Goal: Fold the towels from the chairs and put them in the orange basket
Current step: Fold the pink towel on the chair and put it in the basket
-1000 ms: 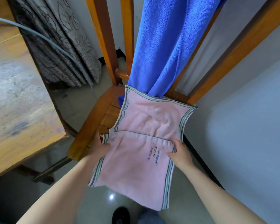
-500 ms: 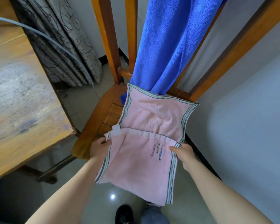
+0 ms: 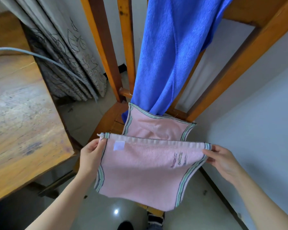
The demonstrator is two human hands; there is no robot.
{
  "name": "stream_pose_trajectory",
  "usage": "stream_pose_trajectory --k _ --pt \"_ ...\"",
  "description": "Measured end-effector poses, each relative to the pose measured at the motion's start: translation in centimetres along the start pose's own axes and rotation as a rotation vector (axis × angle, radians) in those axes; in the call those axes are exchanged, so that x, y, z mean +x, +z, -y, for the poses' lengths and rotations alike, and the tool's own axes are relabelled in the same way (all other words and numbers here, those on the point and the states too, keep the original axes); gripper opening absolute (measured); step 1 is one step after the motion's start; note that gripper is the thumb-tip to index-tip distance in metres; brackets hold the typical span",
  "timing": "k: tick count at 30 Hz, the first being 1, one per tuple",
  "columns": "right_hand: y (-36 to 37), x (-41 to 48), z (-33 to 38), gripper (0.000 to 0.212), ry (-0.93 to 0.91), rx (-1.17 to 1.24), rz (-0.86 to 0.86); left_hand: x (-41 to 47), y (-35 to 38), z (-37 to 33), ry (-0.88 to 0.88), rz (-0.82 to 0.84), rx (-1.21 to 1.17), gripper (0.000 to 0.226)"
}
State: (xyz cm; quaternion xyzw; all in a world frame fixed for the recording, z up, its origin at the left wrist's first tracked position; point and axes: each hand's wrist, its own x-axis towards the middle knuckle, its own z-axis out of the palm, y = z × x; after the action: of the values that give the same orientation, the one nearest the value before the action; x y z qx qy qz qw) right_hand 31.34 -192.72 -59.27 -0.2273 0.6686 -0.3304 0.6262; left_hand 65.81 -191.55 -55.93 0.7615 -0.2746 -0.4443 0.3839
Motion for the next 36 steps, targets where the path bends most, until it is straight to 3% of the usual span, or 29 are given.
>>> stream_pose_trajectory --k 2,4,6,13,20,23,25,29,36 --pt "-0.5 0.8 0.6 0.03 -0.012 0.029 -0.038 0.5 1.5 -0.9 0.017 -0.005 -0.035 0.024" --pt "-0.6 1.8 0.5 0.014 -0.029 0.092 -0.128 1.6 2.9 -1.6 0.049 -0.01 -0.027 0.025" --pt "-0.5 3.0 0.0 0.016 -0.033 0.139 -0.234 3.0 4.2 -2.4 0.105 -0.004 -0.002 0.027" --pt "0.8 5.8 -1.1 0.014 -0.024 0.046 -0.407 8.1 6.6 -3.7 0.132 0.083 0.076 0.021" --pt "2.2 8.8 0.0 0.024 -0.018 -0.023 -0.379 12.0 8.4 -2.1 0.094 0.101 0.254 0.027" --pt "2.7 9.7 -0.4 0.013 -0.002 -0.112 -0.347 13.5 8.9 -1.7 0.023 0.157 0.326 0.007" --pt "3.0 10.1 -0.5 0.004 -0.01 -0.138 -0.353 14.3 9.7 -1.8 0.026 0.199 0.346 0.017" --pt "3.6 11.2 -0.5 0.016 -0.003 -0.225 -0.359 15.2 11.0 -2.6 0.063 0.25 0.406 0.019" --pt "4.0 11.5 0.2 0.013 -0.192 -0.493 -0.325 16.0 11.8 -3.1 0.052 0.352 0.388 0.006"
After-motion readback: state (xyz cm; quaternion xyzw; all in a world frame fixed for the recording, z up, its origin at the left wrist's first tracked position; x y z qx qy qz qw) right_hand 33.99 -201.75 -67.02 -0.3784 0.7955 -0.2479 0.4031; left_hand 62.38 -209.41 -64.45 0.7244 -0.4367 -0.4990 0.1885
